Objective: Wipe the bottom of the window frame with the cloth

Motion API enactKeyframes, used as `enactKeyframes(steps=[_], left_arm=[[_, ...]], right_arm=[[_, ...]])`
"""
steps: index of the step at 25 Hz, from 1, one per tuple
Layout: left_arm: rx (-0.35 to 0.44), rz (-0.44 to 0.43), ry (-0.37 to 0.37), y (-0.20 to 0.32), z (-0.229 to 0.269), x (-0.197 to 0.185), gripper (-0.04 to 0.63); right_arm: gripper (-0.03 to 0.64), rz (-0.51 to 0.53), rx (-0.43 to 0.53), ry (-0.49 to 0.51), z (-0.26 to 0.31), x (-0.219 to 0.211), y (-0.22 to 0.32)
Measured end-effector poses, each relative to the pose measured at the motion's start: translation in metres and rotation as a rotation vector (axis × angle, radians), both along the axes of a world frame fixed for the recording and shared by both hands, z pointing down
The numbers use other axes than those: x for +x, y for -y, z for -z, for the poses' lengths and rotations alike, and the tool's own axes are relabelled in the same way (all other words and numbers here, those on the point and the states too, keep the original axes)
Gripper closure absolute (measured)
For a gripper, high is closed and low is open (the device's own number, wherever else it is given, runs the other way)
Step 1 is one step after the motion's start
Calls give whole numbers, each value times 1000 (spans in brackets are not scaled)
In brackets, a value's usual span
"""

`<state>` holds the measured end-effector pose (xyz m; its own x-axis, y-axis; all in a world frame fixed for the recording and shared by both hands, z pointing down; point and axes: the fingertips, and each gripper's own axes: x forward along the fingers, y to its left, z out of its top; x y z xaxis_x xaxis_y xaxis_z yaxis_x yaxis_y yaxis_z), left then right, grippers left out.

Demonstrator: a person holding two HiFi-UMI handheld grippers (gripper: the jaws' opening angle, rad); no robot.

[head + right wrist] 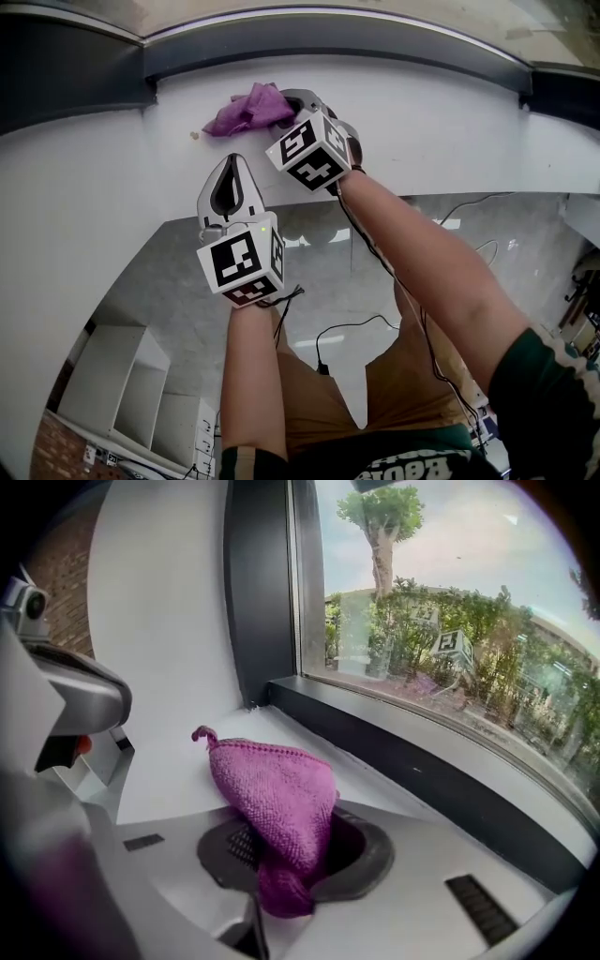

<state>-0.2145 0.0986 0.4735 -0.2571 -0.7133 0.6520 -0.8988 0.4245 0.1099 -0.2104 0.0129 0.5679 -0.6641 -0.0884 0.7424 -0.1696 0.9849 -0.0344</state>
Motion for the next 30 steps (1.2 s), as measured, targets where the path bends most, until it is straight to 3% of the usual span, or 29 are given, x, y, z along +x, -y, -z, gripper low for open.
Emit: enactKeyframes(steps=[30], left_arm=[[-14,-131,17,66,1,74,586]], right_arm=[[526,-162,-24,-35,-7,116,64]])
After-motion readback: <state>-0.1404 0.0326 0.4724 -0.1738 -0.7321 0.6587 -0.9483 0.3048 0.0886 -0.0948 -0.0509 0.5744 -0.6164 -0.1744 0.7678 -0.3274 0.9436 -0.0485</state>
